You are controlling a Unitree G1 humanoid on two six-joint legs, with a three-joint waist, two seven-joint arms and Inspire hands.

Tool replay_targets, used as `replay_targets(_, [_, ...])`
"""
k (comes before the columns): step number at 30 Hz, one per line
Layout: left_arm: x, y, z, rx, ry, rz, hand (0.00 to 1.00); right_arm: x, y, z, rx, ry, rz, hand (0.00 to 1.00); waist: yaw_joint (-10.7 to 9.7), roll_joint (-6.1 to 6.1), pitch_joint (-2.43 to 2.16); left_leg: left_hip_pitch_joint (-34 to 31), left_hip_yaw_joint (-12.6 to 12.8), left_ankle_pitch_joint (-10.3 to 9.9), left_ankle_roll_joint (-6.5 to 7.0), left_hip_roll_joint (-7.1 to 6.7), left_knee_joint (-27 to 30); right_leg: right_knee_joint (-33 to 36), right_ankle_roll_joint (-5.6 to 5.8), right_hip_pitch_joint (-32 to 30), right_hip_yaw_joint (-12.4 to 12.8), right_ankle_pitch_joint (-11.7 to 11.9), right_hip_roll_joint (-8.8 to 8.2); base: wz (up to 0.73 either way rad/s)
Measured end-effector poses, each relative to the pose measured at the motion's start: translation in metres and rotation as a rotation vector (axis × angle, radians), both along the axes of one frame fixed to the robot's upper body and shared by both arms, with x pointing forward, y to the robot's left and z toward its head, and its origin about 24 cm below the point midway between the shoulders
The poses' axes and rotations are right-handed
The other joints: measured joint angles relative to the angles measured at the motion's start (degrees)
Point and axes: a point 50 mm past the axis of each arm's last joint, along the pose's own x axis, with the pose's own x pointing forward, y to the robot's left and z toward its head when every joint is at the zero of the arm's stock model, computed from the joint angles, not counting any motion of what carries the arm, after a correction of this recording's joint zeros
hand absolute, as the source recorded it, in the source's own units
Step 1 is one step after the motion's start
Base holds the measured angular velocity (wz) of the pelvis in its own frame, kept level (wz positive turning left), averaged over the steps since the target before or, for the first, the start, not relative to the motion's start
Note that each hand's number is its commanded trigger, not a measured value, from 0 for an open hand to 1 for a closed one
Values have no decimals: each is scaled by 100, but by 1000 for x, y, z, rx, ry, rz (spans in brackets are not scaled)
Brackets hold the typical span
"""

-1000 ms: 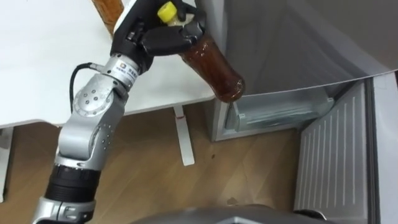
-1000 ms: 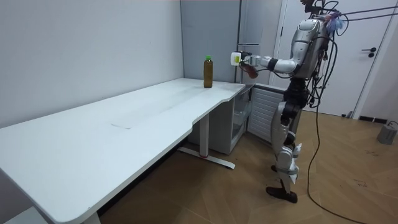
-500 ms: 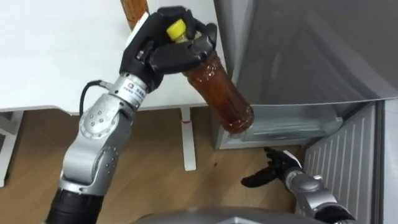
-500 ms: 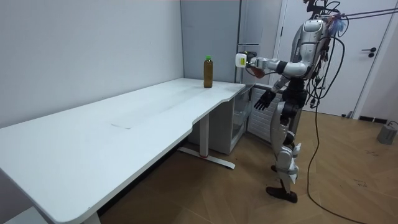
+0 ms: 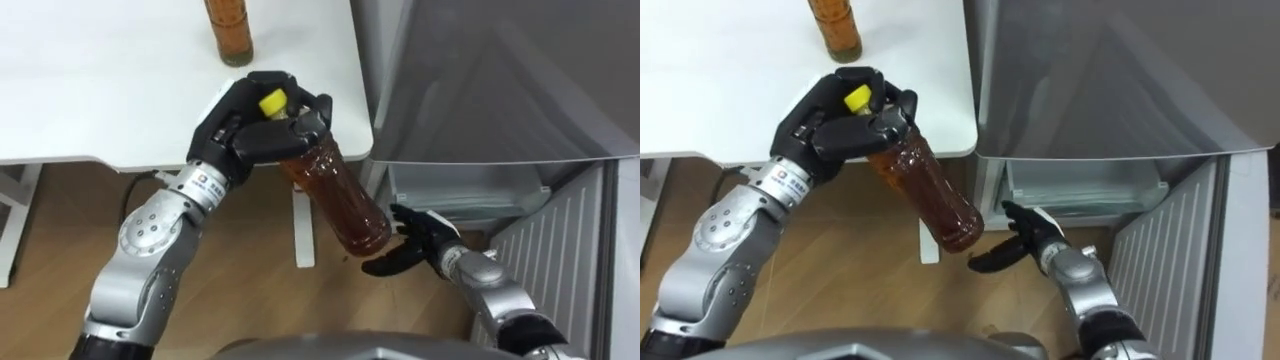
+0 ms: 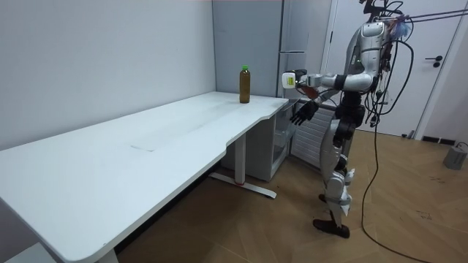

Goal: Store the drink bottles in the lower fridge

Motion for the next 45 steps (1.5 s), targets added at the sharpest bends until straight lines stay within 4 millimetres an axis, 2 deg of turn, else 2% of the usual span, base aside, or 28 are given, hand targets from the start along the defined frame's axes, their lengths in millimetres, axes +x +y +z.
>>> replay_targets(4, [-5, 1, -8, 4, 30, -9, 100, 3, 13, 9, 72, -33, 91, 0, 16, 17, 6, 10, 3, 0, 0, 1, 4, 0, 0, 10, -45, 0, -7, 3])
replay_targets(11, [-11, 5, -15, 74, 55, -3, 100, -5, 24, 7, 138, 24, 216, 0, 75, 13, 19, -4, 3, 0, 0, 1, 5, -3, 0, 10, -115, 0, -19, 3])
replay_targets(16, [-11, 6, -15, 89, 51, -3, 100, -11, 21, 7, 165, 63, 286, 0, 128, -16, 39, -77, 3, 0, 0, 4, 3, 10, 1, -24, -152, -1, -22, 3])
replay_targets(20, [-11, 7, -16, 163, 37, -12, 100, -5, 21, 17, 185, 37, 356, 0, 139, -81, 71, -141, -55, 0, 0, 2, 17, 9, 1, -48, -197, 0, -21, 5])
replay_targets(22, [-11, 7, -16, 222, 22, -22, 100, -5, 23, 21, 198, 34, 397, 0, 149, -121, 75, -154, -84, 0, -1, 2, 43, 9, 0, -45, -241, 0, -21, 6])
replay_targets(29, [-8, 7, -11, 338, -55, -20, 100, -12, 24, 25, 230, 61, 494, 0, 152, -131, 76, -177, -89, 0, 0, -17, 69, 17, -1, -97, -229, 1, -43, 1])
replay_targets(34, [-5, 8, -7, 343, -88, 12, 100, -14, 16, 24, 200, 84, 519, 0, 184, -149, 85, -161, -52, 1, 1, -18, 67, 17, -1, -110, -164, 1, -43, -6])
replay_targets(45, [-2, 5, -4, 337, -108, 12, 100, -19, 24, 23, 227, 110, 572, 0, 334, -208, 91, -160, -95, 0, 1, -14, 96, 40, -1, -96, -176, 1, -33, 0])
